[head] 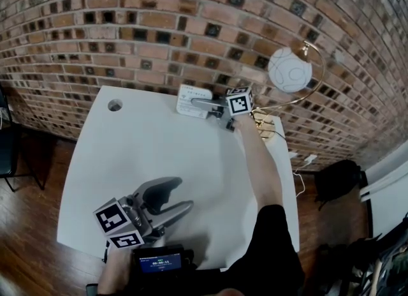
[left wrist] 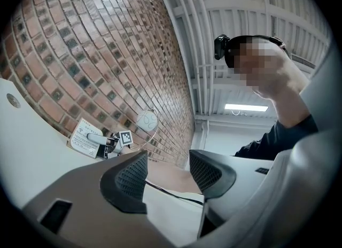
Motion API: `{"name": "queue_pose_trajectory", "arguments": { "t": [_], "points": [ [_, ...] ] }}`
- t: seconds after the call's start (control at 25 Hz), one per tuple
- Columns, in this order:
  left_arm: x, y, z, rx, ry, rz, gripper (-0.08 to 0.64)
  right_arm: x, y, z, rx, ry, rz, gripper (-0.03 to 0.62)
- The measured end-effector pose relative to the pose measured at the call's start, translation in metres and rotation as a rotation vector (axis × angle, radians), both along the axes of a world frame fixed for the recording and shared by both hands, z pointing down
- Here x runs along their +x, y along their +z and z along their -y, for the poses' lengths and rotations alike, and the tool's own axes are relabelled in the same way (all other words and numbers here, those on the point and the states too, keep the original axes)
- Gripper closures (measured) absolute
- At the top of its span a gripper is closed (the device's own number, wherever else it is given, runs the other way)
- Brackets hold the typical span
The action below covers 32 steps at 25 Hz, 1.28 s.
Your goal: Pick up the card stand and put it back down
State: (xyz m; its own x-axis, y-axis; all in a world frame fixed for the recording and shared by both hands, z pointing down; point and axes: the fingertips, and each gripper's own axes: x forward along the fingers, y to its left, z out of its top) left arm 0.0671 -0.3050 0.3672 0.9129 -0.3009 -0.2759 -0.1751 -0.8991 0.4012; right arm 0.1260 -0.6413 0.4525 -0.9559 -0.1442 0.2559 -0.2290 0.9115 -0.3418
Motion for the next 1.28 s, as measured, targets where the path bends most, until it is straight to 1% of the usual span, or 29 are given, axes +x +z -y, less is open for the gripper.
{"name": "queue_pose_trajectory", "arguments": {
  "t": [0.08, 0.24, 0.36, 0.44, 0.6, 0.72, 0.96, 1.04, 1.16, 1.28],
  "points": [
    [0.000, 0.001, 0.001, -0.002, -0.003, 0.001, 0.319, 0.005, -0.001, 0.000, 0.002, 0.019, -0.011, 0.451],
    [0.001, 0.003, 0.003, -0.005, -0.005, 0.008, 0.319, 0.015, -0.006, -0.005, 0.014, 0.036, -0.018, 0.427],
    [0.002, 0.006, 0.004, -0.014, -0.006, 0.010, 0.319, 0.022, -0.009, -0.012, 0.019, 0.051, -0.028, 0.425],
    [0.003, 0.007, 0.006, -0.025, -0.008, 0.012, 0.319, 0.031, -0.008, -0.013, 0.016, 0.078, -0.042, 0.419],
    [0.008, 0.009, 0.015, -0.031, 0.001, 0.020, 0.319, 0.060, -0.011, -0.011, 0.018, 0.167, -0.077, 0.416],
    [0.009, 0.013, 0.014, -0.036, 0.009, 0.028, 0.319, 0.071, -0.018, -0.023, 0.027, 0.193, -0.073, 0.414],
    [0.008, 0.020, 0.007, -0.050, 0.017, 0.032, 0.319, 0.081, -0.021, -0.033, 0.027, 0.251, -0.055, 0.414],
    [0.009, 0.020, 0.008, -0.048, 0.015, 0.034, 0.319, 0.080, -0.022, -0.038, 0.031, 0.249, -0.069, 0.414],
    [0.009, 0.018, 0.009, -0.050, 0.014, 0.019, 0.319, 0.070, -0.010, -0.041, 0.028, 0.238, -0.119, 0.416],
    [0.011, 0.016, 0.015, -0.088, 0.028, -0.017, 0.319, 0.061, -0.004, -0.034, 0.032, 0.245, -0.138, 0.417]
  ]
}}
